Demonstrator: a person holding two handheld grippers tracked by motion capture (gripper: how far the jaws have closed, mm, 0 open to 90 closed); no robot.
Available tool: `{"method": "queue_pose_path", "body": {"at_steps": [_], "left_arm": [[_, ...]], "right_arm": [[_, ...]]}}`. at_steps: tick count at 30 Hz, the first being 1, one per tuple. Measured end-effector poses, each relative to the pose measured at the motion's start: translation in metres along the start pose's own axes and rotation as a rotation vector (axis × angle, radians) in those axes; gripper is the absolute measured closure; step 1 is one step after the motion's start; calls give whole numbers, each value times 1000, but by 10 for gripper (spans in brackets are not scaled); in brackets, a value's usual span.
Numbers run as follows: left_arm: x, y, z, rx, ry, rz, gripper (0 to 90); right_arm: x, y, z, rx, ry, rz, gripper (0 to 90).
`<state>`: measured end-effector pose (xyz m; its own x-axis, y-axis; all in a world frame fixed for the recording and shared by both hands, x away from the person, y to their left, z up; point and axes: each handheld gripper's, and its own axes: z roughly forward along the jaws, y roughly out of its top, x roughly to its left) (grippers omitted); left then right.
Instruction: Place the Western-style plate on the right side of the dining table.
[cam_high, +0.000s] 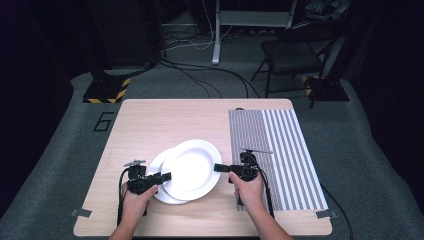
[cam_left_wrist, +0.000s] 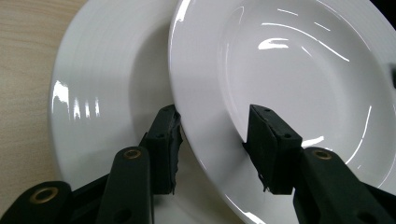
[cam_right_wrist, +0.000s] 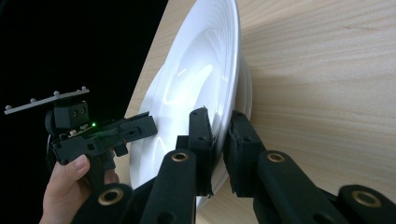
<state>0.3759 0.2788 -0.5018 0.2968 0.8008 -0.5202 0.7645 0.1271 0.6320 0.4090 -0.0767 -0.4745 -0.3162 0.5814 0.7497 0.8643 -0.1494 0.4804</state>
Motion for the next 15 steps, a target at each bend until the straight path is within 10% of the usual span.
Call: {"method": "queue_pose_path", "body": {"at_steps": [15], "left_arm": [[-4,4,-7,-19,11,-12,564]], "right_arm": [[6,-3,3,-11,-70,-23,784]]}}
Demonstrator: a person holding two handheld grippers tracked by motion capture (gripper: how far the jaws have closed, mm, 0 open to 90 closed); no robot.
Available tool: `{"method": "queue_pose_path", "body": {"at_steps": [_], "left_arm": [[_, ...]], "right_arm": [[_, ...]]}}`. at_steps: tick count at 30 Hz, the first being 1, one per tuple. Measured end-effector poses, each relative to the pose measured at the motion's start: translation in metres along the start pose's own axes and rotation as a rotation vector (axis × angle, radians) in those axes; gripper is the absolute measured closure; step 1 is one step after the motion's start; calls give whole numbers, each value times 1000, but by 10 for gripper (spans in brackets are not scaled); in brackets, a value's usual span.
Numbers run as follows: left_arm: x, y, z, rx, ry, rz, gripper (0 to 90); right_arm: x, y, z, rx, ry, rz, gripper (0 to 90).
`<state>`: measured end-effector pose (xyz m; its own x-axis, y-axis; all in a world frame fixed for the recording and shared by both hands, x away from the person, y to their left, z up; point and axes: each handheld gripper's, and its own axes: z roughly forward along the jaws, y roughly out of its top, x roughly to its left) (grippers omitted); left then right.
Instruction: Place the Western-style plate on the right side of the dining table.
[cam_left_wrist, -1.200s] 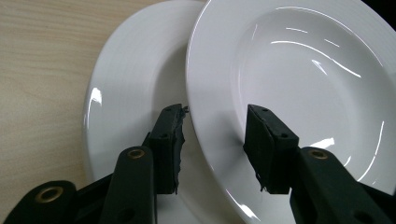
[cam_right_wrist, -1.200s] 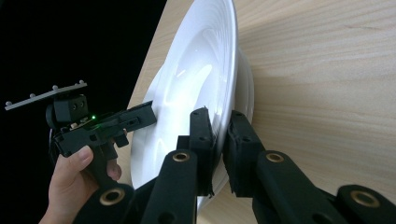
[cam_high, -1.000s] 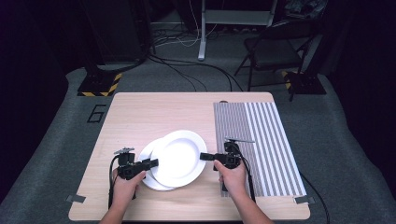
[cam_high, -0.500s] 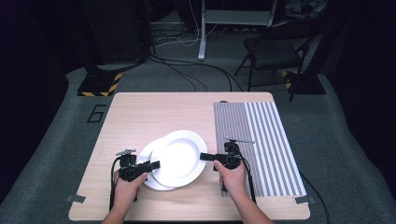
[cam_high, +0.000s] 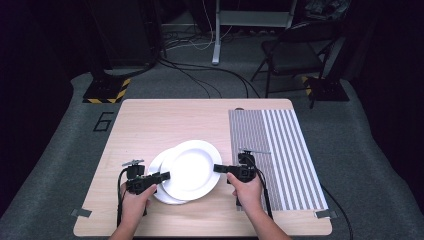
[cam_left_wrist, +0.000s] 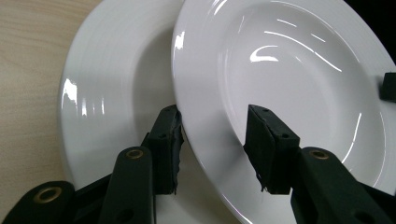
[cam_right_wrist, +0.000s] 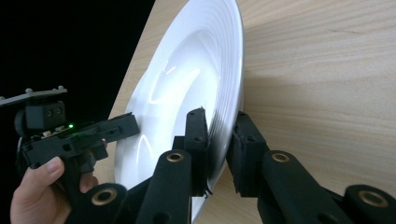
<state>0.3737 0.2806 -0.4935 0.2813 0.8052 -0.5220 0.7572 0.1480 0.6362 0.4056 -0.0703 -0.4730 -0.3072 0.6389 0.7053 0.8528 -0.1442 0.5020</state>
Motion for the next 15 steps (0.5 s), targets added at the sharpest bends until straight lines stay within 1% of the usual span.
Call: {"method": "queue_pose_path", "body": {"at_steps": [1,2,3,5,6,9,11,12,13,15], "left_arm": [[-2,0,-1,-10,-1,-11,564],[-1,1,-2,-15,-5,0,565],[-2,1,-3,-23,-5,-5,570],[-2,2,-5,-28,-10,2,570],[-3,3,-6,-31,-8,-2,570],[-3,4,-9,-39,-5,12,570],[-4,4,-10,-45,-8,10,570],[-4,4,-11,-49,-10,6,572],[-4,5,-12,-50,-11,16,572],[-6,5,-12,-61,-8,13,572]], "right_arm": [[0,0,0,-3,1,4,782],[0,0,0,-6,4,3,779],[0,0,-1,-8,2,2,775],[0,0,-1,-9,-1,2,767],[1,0,-1,-6,-1,2,763],[2,-1,1,-2,-14,-4,747],[3,-1,1,0,-20,-6,741],[3,-1,1,-1,-20,-9,738],[3,-1,1,-3,-21,-14,733],[4,-1,2,-6,-35,-37,725]]}}
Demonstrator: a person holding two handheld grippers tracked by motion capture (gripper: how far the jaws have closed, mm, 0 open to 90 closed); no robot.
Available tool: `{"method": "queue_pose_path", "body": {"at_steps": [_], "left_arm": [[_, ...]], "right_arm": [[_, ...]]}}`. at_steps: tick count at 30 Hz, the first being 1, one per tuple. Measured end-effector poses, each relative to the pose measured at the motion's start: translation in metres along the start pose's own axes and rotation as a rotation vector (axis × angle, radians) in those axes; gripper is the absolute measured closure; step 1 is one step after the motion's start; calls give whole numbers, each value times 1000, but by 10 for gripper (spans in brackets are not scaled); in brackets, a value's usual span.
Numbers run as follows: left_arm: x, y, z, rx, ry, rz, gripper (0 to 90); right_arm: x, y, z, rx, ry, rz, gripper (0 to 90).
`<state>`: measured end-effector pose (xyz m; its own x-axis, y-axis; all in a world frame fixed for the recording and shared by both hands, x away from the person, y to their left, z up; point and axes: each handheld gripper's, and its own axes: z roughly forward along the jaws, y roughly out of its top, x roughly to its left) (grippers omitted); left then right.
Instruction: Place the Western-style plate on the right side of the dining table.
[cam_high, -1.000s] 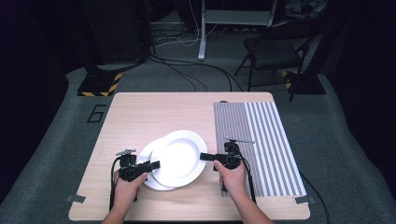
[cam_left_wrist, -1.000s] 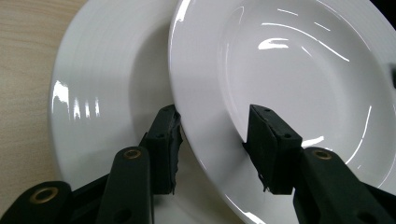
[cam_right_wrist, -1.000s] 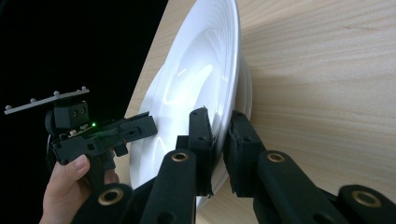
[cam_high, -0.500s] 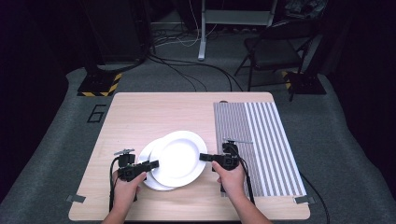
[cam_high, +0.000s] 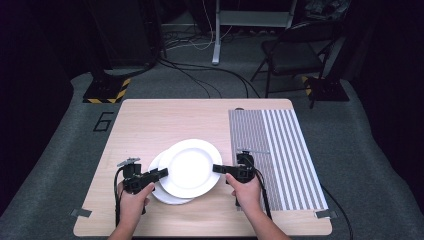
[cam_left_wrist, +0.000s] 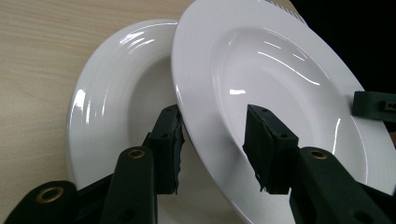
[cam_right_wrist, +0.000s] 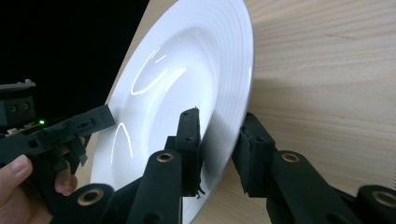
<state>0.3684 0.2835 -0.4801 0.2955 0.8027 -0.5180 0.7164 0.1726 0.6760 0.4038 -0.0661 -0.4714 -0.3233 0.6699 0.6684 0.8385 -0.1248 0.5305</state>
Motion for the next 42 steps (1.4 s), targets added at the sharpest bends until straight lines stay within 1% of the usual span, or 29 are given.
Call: {"method": "queue_pose_path", "body": {"at_steps": [1,2,3,5,11,13,21,24,26,27,28,29,31,34,35,36,37,42], "left_arm": [[0,0,-1,-1,0,14,572],[-1,0,-1,-5,1,5,572],[-1,1,-1,-4,0,10,572],[-2,1,-2,-6,3,4,572],[-2,3,-4,-6,4,18,572],[-4,3,-4,-8,4,6,575],[-6,5,-4,-14,-1,16,586],[-6,7,-4,-14,-7,32,588],[-7,7,-4,-13,-7,32,590],[-8,7,-3,-14,-4,16,590],[-8,7,-3,-17,-5,18,590],[-8,8,-3,-8,-6,37,591],[-9,8,-2,-12,-11,32,593],[-11,9,0,-10,-13,40,593],[-11,10,1,-11,-16,48,593],[-12,10,1,-12,-17,41,593],[-12,10,2,-9,-18,47,593],[-15,11,5,-4,-26,48,598]], "right_arm": [[1,0,0,-4,-5,-6,723],[1,0,0,-5,-8,-16,721],[2,0,0,-4,-11,-16,721],[3,0,0,-3,-14,-19,717],[4,0,0,-4,-17,-19,708],[4,0,-1,-5,-16,-19,703],[4,0,-3,-13,-24,-22,698],[4,-1,-4,-13,-25,-21,693],[4,-1,-5,-15,-24,-21,692],[4,-1,-5,-15,-21,-21,692],[4,-1,-6,-14,-22,-19,691],[4,-1,-7,-16,-21,-18,691],[3,-2,-8,-19,-18,-16,692],[3,-2,-11,-28,-22,-13,692],[2,-2,-12,-30,-21,-13,691],[2,-2,-13,-31,-20,-12,691],[2,-3,-14,-34,-22,-11,691],[1,-4,-19,-45,-29,-9,690]]}}
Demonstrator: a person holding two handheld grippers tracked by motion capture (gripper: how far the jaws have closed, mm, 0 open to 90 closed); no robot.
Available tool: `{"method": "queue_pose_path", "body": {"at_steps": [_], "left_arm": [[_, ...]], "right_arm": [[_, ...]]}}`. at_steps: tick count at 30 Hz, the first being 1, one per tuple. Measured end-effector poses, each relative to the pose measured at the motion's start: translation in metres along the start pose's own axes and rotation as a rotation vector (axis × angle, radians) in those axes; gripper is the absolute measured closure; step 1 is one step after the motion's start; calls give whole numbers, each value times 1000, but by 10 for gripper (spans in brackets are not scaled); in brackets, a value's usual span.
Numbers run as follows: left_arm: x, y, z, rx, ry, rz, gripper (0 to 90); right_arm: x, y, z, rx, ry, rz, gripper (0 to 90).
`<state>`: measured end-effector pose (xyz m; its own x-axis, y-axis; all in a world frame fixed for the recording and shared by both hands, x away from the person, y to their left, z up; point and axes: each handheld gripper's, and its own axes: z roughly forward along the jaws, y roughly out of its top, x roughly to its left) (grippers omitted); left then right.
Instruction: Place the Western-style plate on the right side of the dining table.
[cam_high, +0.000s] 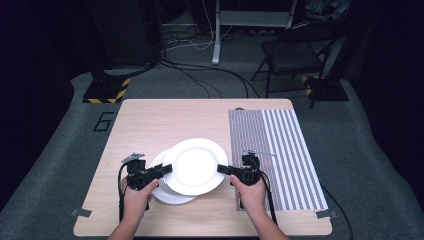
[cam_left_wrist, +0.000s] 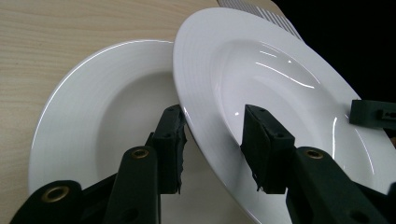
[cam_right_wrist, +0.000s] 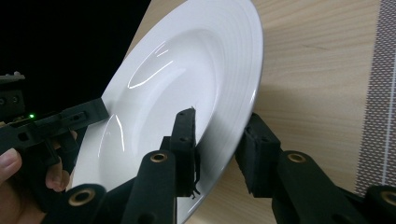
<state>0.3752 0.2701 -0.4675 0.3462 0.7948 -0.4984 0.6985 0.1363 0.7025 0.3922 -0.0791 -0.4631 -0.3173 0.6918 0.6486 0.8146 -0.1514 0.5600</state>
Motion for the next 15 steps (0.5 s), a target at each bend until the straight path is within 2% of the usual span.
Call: {"method": "queue_pose_path", "body": {"at_steps": [15], "left_arm": [[-11,6,12,13,-34,26,605]], "right_arm": [[-6,-3,-16,-39,-20,9,690]]}}
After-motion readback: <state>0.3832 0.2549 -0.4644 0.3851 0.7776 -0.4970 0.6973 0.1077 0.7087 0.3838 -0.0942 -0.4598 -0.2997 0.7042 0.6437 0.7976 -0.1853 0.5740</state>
